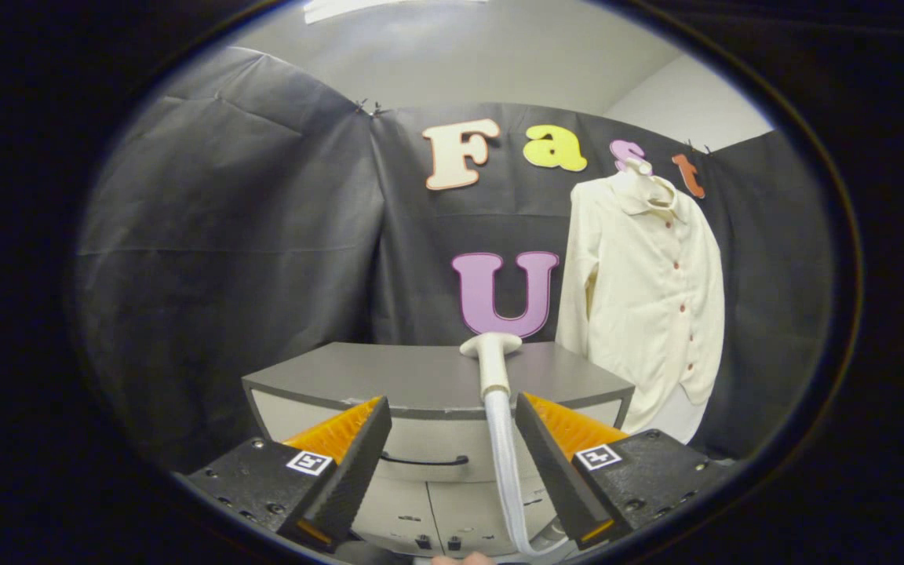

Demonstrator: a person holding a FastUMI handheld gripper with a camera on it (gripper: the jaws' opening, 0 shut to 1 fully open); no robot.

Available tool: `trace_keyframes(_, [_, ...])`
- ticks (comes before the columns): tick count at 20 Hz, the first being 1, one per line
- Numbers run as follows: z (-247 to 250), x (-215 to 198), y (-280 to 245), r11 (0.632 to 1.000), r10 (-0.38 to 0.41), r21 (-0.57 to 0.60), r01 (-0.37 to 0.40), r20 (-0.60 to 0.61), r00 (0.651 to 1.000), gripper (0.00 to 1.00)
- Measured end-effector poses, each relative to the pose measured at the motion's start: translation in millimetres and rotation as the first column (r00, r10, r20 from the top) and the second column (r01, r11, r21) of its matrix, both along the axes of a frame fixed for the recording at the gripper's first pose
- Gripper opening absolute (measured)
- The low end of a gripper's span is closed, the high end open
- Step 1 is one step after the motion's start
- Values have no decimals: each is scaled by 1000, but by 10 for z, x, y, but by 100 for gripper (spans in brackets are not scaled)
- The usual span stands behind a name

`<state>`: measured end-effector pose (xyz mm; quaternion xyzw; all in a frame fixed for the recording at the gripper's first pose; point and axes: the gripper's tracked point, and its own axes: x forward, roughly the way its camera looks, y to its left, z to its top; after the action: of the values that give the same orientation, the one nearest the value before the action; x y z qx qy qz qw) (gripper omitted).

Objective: Iron the clothes twice with a garment steamer, once on the left side and once on the right side.

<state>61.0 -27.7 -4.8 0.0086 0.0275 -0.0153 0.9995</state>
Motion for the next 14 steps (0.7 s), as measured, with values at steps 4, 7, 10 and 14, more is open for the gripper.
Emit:
trace_keyframes(4, [61, 291, -117, 999, -16, -34, 16, -7, 1000, 97])
trace_keyframes(7, [32, 474, -102, 1000, -4, -21, 3, -35, 999, 97])
trace_keyframes(10, [-3, 666, -97, 1000, 12, -6, -12, -68, 998, 97])
trace_keyframes(14, [-85, 947, -199, 1000, -4, -24, 1, -136, 991, 97])
